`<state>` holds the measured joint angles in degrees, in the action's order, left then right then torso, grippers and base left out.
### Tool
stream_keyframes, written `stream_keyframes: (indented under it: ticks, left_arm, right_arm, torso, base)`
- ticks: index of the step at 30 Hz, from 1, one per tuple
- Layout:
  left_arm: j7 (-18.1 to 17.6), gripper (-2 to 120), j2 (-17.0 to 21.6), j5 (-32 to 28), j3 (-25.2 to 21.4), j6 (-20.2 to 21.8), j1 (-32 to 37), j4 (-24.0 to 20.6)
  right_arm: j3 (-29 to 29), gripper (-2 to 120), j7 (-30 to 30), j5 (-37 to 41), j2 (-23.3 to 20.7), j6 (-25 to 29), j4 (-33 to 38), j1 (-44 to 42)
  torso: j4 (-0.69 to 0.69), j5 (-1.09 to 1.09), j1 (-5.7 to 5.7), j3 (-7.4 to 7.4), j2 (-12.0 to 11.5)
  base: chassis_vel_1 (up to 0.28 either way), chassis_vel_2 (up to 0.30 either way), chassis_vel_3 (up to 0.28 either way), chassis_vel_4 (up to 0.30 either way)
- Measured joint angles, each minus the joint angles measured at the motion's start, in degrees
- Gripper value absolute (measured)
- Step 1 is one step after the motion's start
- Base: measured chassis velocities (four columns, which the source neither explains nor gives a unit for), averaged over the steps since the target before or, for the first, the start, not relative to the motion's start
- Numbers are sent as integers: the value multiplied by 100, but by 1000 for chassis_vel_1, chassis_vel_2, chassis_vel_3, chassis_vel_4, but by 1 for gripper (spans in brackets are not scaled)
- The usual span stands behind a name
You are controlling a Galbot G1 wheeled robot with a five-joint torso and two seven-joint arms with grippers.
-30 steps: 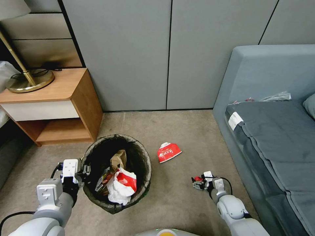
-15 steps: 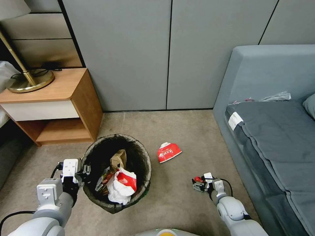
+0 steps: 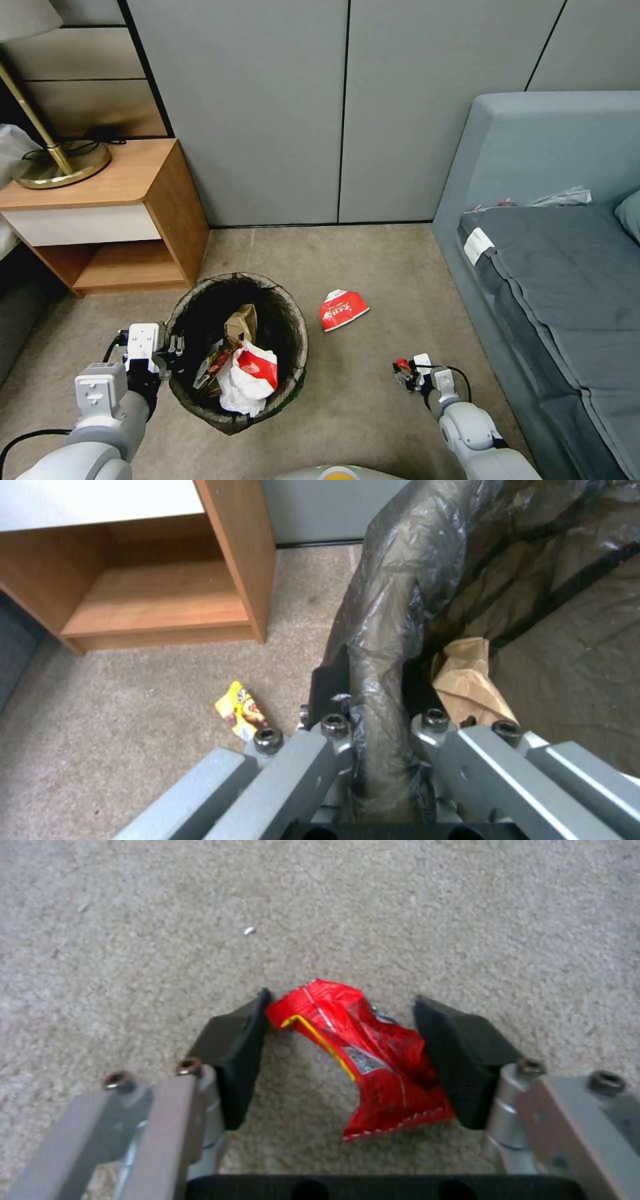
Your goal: Pick up the trash bin, then pick up the garbage from the floor and place it into the trash bin.
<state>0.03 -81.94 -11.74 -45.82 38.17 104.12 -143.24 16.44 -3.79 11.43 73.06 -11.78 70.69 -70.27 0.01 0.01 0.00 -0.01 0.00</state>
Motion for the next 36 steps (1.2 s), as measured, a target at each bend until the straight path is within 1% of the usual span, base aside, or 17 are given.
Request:
stream_keyframes:
  ticks: [3, 4, 6, 8, 9, 10, 11, 14, 15, 18, 19, 20, 24, 25, 30, 34, 36]
  left_arm:
    - [-1, 2, 1, 2, 1, 0, -5, 0]
    - [-1, 2, 1, 2, 1, 0, -5, 0]
    - [-1, 2, 1, 2, 3, 0, -5, 0]
    - [-1, 2, 1, 2, 3, 0, -5, 0]
    - [-2, 2, 3, 2, 3, 0, -5, 0]
    - [-6, 2, 4, 4, 2, 0, -6, 0]
    - [-6, 2, 4, 4, 2, 0, -6, 0]
    - [-2, 2, 4, 2, 3, 0, -7, 0]
    - [-2, 2, 4, 2, 3, 0, -7, 0]
    - [-2, 2, 3, 7, 3, 0, -5, 0]
    - [-2, 2, 3, 7, 3, 0, -5, 0]
    - [-2, 2, 2, 8, 3, 0, -4, 0]
    - [-2, 2, -8, 16, 4, 0, -5, 0]
    - [-2, 2, -12, 19, 5, -2, -7, 0]
    - [-1, 2, -13, 20, 6, -5, -18, 0]
    - [0, 2, -9, 17, 4, -5, -20, 0]
    - [0, 2, -2, 8, -1, -5, -16, 0]
  right_arm:
    - [22, 43, 0, -13, 0, 8, -6, -6]
    - [22, 43, 0, -13, 0, 8, -6, -6]
    - [29, 35, -1, -16, 2, 12, -6, -14]
    - [40, 32, -2, -17, 4, 12, -6, -19]
    - [67, 27, 1, -21, 4, 12, -17, -16]
    - [86, 25, 2, -22, 3, 13, -28, -18]
    - [86, 25, 2, -22, 3, 13, -28, -18]
    - [115, 14, 3, -24, 11, 23, -40, -31]
    - [115, 14, 3, -24, 11, 23, -40, -31]
    - [149, 4, 18, -28, 18, 44, -53, -51]
    - [149, 4, 18, -28, 18, 44, -53, -51]
    - [171, 0, 37, -31, 17, 51, -57, -61]
    - [227, 0, 82, -44, 16, 66, 12, -119]
    - [258, 0, 100, -47, 11, 63, 58, -148]
    - [308, 0, 227, -52, 4, 66, 211, -190]
    - [441, 0, 266, -59, 0, 67, 574, -282]
    - [556, 0, 280, -77, -25, 67, 895, -367]
  torso:
    - [2, 1, 0, 0, 0]
    - [2, 1, 0, 0, 0]
    - [3, 3, 0, 0, 0]
    - [2, 5, 0, 0, 0]
    - [3, 0, 0, 0, 0]
    - [1, -3, 0, 0, 0]
    - [1, -3, 0, 0, 0]
    - [1, 0, 0, 0, 0]
    - [1, 0, 0, 0, 0]
    - [0, -1, 0, 0, 0]
    - [0, -1, 0, 0, 0]
    - [0, -2, 0, 0, 0]
    - [-2, -2, 0, 1, 0]
    - [-5, -6, 0, 1, 0]
    - [-7, -4, 1, 1, -1]
    - [-4, -2, 0, 1, -1]
    - [-3, -2, 0, 1, -1]
  base:
    - [0, 0, 0, 0]
    - [0, 0, 0, 0]
    - [0, 0, 0, 0]
    - [0, 0, 0, 0]
    - [0, 0, 0, 0]
    - [0, 0, 0, 0]
    - [0, 0, 0, 0]
    - [0, 0, 0, 0]
    - [0, 0, 0, 0]
    - [0, 0, 0, 0]
    - [0, 0, 0, 0]
    - [0, 0, 0, 0]
    - [0, 0, 0, 0]
    - [0, 0, 0, 0]
    - [0, 0, 0, 0]
    - [0, 0, 0, 0]
    - [0, 0, 0, 0]
